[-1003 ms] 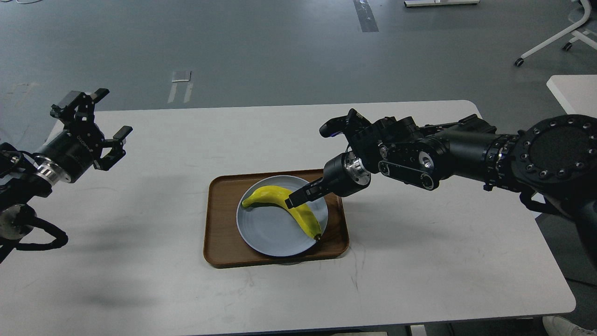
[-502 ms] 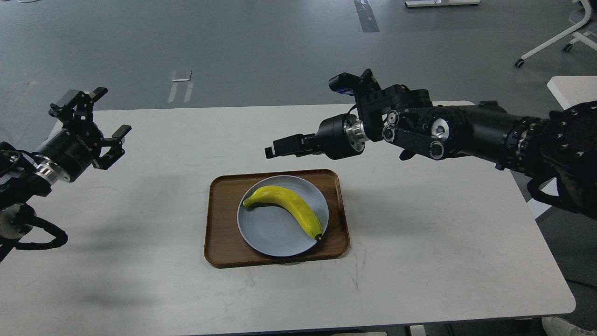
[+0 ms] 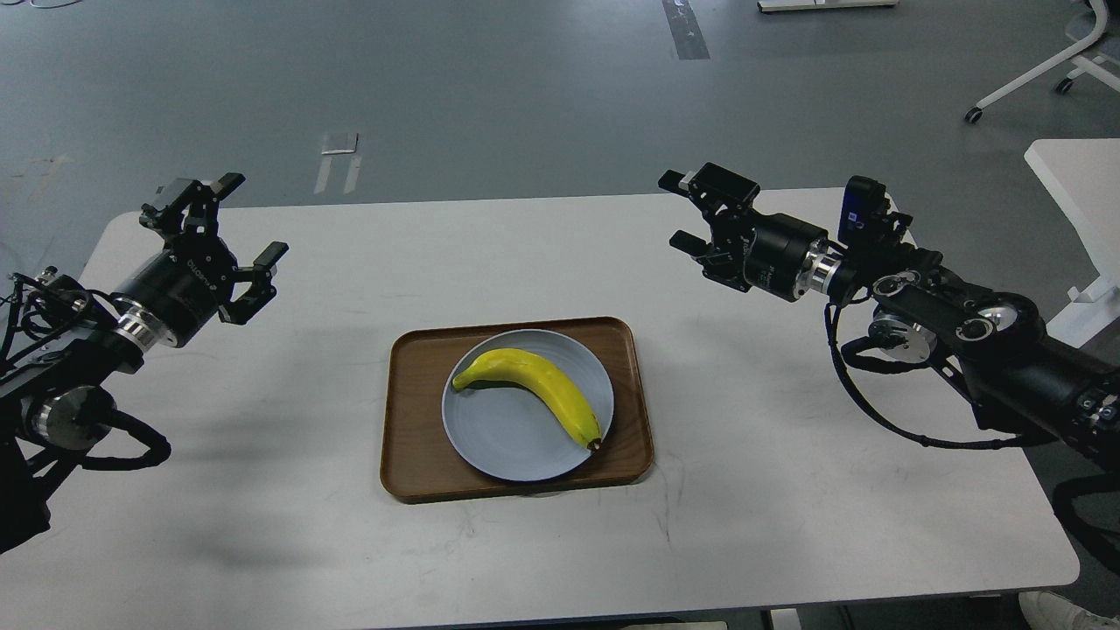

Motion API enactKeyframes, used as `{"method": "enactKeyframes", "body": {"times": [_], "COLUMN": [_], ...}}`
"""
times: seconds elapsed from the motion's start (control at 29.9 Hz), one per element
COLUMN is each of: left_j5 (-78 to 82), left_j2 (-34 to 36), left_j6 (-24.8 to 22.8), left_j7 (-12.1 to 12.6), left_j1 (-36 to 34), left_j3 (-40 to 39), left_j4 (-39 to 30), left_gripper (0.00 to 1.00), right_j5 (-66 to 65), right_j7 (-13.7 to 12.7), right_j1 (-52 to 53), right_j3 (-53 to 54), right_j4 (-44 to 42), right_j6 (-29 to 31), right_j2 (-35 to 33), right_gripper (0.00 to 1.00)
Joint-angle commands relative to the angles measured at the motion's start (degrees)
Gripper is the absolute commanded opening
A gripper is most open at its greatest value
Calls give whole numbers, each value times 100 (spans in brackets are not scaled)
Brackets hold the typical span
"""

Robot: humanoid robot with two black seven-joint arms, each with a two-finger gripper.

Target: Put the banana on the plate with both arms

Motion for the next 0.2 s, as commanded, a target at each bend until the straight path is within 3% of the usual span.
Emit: {"method": "enactKeyframes", "body": {"times": [0.0,0.17], "left_j5": [-8,-16], "left_j2": [-81,-125], "left_j6": [0,0], "left_j7": [0,0], "left_j1": [40,49], "left_j3": [-7,-7], "left_j4": [8,8], "left_gripper": [98,98], "right_j5": [589,924], "right_j7": [2,2], "right_j1": [-533,-683], "right_j3": [618,724], "right_j4": [13,13], "right_j6": [-324,-359], "right_j2": [67,85], "right_gripper": [100,100]}}
